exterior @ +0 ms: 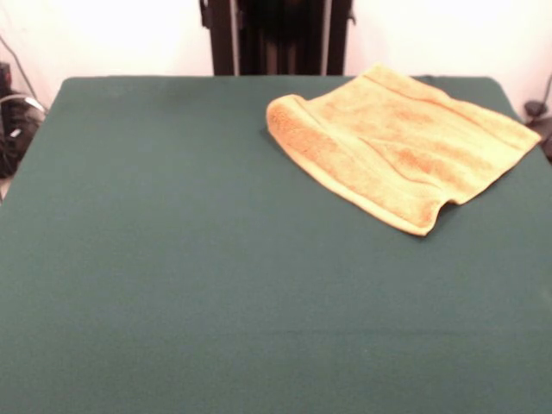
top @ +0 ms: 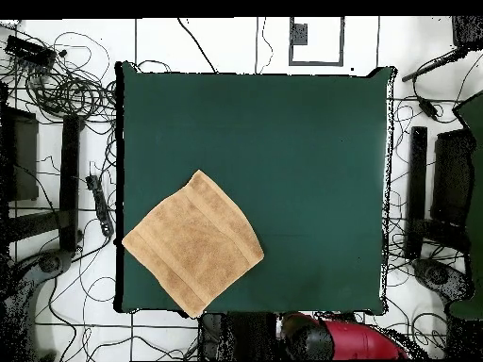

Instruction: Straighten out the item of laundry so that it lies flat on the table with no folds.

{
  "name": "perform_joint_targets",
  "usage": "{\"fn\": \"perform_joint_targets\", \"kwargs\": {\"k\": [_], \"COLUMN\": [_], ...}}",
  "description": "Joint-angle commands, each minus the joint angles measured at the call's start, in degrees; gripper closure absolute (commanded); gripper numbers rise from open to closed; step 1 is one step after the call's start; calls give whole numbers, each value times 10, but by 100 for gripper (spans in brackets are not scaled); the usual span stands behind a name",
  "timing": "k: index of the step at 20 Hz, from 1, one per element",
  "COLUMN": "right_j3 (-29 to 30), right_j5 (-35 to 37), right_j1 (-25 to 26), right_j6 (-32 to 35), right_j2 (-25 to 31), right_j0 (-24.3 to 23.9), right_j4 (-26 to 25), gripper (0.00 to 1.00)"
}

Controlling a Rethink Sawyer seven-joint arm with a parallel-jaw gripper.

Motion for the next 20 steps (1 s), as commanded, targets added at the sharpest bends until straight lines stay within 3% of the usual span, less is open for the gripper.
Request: {"fn": "perform_joint_targets", "kwargs": {"k": [1,10,20], "right_j3": [-16,-12,-85], "right_j5": [31,39,38], "right_j1": [-4,-17,16], "right_j6": [47,42,30], "right_j2": [36,49,66], "right_j0": [0,-9,2], "right_j4": [31,40,39], "gripper": [0,0,0]}}
